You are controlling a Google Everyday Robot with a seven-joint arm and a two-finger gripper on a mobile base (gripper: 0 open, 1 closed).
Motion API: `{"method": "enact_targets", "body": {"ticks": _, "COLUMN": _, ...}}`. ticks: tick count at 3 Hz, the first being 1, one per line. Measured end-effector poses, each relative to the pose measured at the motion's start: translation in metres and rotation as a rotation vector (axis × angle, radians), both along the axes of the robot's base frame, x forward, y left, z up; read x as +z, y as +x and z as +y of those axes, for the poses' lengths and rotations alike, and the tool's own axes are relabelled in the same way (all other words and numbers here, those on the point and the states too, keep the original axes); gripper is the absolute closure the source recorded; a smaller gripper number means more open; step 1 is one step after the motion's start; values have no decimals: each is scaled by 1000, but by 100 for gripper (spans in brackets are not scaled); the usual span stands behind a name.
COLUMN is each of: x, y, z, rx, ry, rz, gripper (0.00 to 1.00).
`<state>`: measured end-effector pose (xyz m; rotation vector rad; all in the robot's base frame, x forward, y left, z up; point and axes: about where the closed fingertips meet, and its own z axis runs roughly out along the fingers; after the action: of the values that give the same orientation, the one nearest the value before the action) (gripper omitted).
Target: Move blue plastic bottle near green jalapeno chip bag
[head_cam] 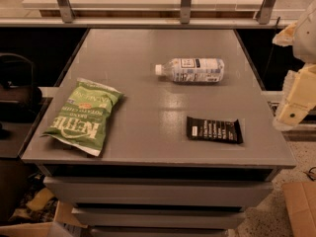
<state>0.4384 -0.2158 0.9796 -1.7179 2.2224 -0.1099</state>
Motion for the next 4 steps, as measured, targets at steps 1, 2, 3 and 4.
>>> {"method": "enact_targets", "body": {"ticks": 1, "x": 0, "y": 3, "z": 1, "rx": 4, "ry": 0, "rz": -6, "gripper": 0}}
{"method": "enact_targets", "body": {"ticks": 2, "x": -5, "y": 26, "z": 10, "rx": 68, "ry": -17, "rz": -20, "gripper": 0}}
{"method": "enact_targets", "body": {"ticks": 3, "x": -13, "y": 57, "z": 25, "rx": 167, "ry": -31, "rz": -25, "gripper": 0}}
{"method": "enact_targets", "body": {"ticks": 4, "x": -18, "y": 85, "z": 41, "rx": 270, "ry": -42, "rz": -34, "gripper": 0}}
